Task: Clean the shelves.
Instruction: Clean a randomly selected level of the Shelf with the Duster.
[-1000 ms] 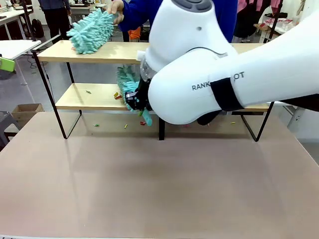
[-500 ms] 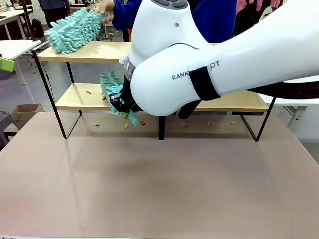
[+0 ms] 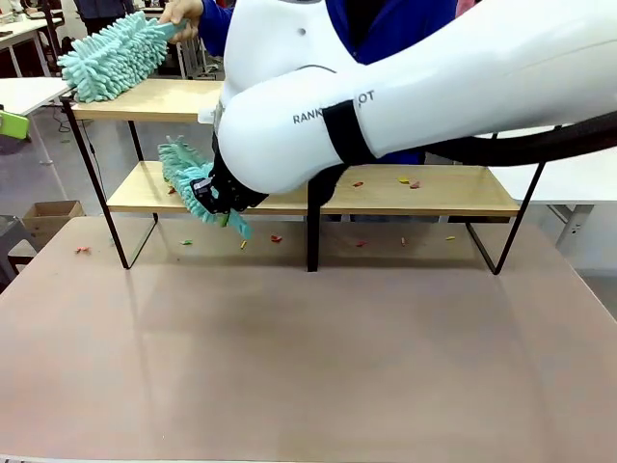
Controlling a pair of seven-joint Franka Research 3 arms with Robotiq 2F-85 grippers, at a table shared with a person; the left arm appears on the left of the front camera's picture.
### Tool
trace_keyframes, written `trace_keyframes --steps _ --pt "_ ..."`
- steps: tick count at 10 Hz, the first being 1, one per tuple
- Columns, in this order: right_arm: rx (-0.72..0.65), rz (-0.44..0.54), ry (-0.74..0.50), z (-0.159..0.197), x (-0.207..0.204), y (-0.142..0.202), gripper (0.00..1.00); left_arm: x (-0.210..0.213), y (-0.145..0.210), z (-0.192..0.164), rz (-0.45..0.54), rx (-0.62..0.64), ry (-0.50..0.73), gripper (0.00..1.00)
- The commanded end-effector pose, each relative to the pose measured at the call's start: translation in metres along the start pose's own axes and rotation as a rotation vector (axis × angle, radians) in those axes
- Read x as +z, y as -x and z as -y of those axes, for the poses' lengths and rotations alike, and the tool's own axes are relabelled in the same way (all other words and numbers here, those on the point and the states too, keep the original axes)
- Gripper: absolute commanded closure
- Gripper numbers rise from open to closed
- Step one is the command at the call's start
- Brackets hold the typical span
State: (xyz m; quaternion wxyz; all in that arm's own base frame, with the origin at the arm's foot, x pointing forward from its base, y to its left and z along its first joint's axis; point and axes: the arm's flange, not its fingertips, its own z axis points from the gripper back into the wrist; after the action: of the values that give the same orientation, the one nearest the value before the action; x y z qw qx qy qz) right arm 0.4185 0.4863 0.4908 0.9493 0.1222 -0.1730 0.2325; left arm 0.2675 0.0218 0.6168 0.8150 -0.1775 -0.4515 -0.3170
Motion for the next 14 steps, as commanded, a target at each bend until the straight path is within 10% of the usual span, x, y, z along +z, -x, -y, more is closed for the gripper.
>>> trace_keyframes --steps 1,7,14 --pt "0.092 -0.028 0.017 -0.002 0.006 -0.019 0.87 0.0 0.0 -0.001 0.009 -0.006 0.012 0.0" --pt "0.565 -0.411 -0.236 0.034 0.057 0.029 0.87 0.0 0.0 -0.001 0.009 -0.006 0.012 0.0" --pt "0.506 -0.358 -0.4 0.101 0.119 0.073 0.87 0.0 0.0 -0.001 0.009 -0.006 0.012 0.0"
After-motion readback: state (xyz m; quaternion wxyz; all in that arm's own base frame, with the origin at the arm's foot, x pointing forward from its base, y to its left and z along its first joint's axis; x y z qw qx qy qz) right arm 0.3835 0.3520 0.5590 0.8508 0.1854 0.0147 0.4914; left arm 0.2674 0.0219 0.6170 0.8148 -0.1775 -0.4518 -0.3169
